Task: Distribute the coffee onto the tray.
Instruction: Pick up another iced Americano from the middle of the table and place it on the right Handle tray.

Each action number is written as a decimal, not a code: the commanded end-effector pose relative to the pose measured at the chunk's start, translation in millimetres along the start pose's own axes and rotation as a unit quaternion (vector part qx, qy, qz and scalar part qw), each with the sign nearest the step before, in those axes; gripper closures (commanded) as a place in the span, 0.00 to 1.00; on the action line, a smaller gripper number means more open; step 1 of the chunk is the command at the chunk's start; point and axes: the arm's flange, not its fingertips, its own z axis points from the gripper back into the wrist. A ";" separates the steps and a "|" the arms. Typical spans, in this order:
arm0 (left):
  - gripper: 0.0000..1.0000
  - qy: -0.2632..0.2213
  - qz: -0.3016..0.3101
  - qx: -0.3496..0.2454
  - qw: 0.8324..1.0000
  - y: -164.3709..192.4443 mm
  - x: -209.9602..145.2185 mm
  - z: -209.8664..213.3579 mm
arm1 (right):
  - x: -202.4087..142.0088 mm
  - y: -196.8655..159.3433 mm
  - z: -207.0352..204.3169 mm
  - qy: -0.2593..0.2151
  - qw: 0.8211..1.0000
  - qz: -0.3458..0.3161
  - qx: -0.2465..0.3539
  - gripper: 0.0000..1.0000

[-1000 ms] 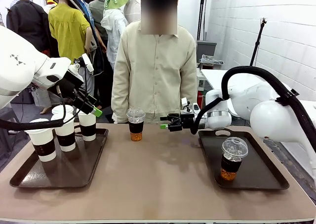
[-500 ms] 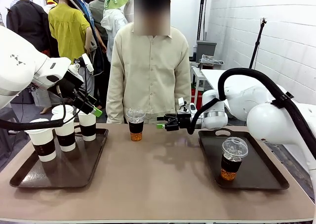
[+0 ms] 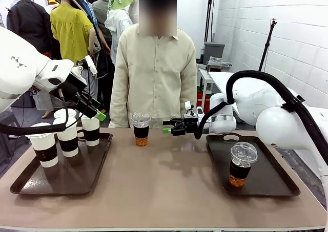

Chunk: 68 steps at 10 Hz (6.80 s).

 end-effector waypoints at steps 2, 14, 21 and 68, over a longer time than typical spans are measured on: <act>0.00 -0.009 -0.006 -0.007 1.000 3.4 -2.5 0.1 | -3.5 -12.1 -27.3 -0.004 1.000 0.004 -0.008 0.00; 0.00 -0.009 -0.006 -0.007 1.000 3.4 -2.5 0.1 | -13.1 -28.8 -85.8 -0.015 0.999 -0.010 0.027 0.00; 0.00 -0.009 -0.006 -0.007 1.000 3.4 -2.5 0.1 | -15.1 -36.9 -114.3 -0.017 0.997 -0.027 0.068 0.00; 0.00 -0.009 -0.006 -0.007 1.000 3.4 -2.5 0.1 | 14.8 95.2 251.5 -0.024 0.996 -0.032 -0.083 0.36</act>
